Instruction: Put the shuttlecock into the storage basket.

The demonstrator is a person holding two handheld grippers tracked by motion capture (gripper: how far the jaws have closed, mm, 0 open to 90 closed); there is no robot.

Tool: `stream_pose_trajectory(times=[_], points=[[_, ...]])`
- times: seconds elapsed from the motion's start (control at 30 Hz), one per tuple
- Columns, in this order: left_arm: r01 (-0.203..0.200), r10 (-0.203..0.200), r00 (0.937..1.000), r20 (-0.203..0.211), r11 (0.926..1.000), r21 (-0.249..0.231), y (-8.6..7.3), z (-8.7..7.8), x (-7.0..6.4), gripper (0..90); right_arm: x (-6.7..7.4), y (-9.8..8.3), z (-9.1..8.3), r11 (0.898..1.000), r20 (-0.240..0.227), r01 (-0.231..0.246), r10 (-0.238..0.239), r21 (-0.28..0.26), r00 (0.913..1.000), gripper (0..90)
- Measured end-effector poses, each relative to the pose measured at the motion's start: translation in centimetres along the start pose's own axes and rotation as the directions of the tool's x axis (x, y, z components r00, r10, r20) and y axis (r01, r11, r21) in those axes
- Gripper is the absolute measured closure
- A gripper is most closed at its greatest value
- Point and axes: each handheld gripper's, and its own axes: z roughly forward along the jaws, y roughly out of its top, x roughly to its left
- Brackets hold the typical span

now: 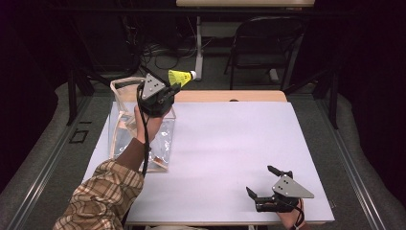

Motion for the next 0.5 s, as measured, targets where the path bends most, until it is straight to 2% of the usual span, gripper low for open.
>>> stream_pose_trajectory(times=[0.5], points=[[0.004, -0.005, 0.999, -0.043, 1.0, -0.006, 0.1, -1.2, 1.5, 90.0, 0.0, 0.0, 0.0, 1.0, 0.0, 0.001, -0.001, 0.001, 1.0, 0.4]])
